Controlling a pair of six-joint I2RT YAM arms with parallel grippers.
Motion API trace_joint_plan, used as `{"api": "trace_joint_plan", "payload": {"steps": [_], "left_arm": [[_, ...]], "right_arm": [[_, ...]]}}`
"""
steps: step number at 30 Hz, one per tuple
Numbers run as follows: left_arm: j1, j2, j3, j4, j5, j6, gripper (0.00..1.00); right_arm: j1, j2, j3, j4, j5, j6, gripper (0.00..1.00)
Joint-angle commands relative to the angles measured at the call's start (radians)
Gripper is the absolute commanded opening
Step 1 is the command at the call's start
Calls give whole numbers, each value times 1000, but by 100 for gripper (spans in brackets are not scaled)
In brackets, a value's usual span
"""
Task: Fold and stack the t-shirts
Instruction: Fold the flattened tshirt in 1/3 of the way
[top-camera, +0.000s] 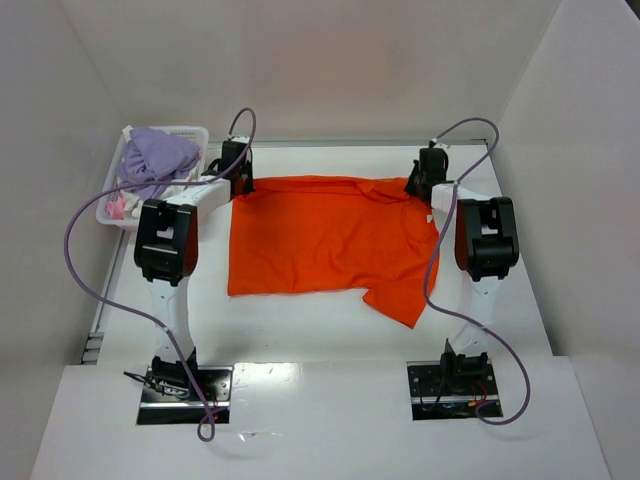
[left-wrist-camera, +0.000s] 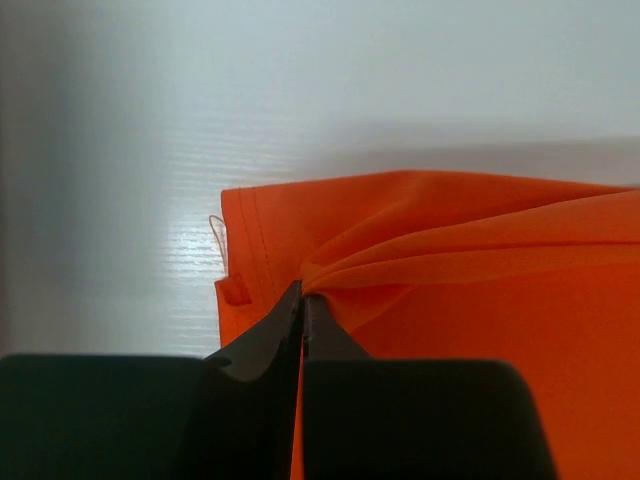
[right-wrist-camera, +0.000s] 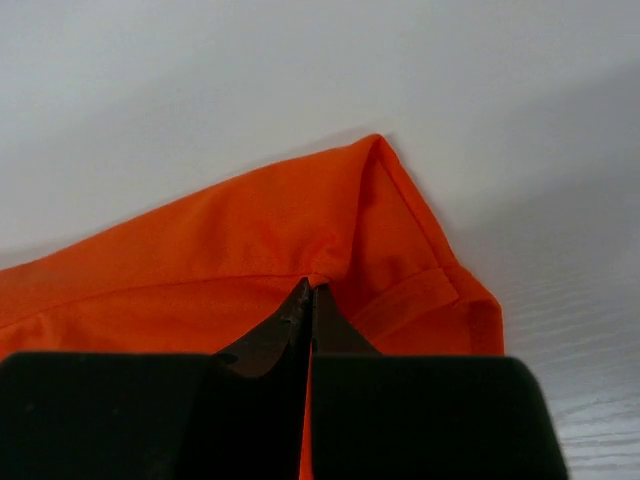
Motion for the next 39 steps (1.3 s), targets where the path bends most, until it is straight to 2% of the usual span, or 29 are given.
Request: {"api": "trace_joint_plan", "payload": {"steps": [1, 7, 13, 14, 16, 17, 18, 22, 25, 30, 34, 39], "left_arm": [[-2, 7, 16, 26, -14, 29, 0], [-2, 16, 7, 35, -34, 29, 0], [-2, 16, -3, 35, -11, 29, 0], [-2, 16, -3, 35, -11, 29, 0], [-2, 16, -3, 35, -11, 29, 0], [-2, 16, -3, 35, -11, 29, 0], [-2, 16, -3, 35, -1, 29, 0], [-2, 7, -3, 35, -1, 20, 0], [-2, 7, -3, 35, -1, 20, 0], [-11, 7, -3, 35, 9, 20, 0], [-11, -2, -3, 35, 9, 20, 0], [-11, -2, -3, 26, 9, 20, 0]], "right_arm": [[-11, 13, 52, 65, -20, -12, 1], [-11, 67, 127, 47, -43, -12, 1], [-11, 67, 145, 70, -43, -21, 14], [-11, 55, 145, 82, -63, -32, 20], [-11, 45, 156, 82, -90, -41, 27], [-11, 45, 156, 82, -100, -41, 43], [-11, 26, 156, 73, -109, -41, 53], [-11, -47, 69, 109, -132, -41, 79], [-11, -82, 13, 122, -143, -52, 80], [-11, -68, 13, 80, -198, -52, 79], [-11, -57, 1, 70, -238, -52, 64], [-11, -90, -19, 79, -334, -126, 63]]}}
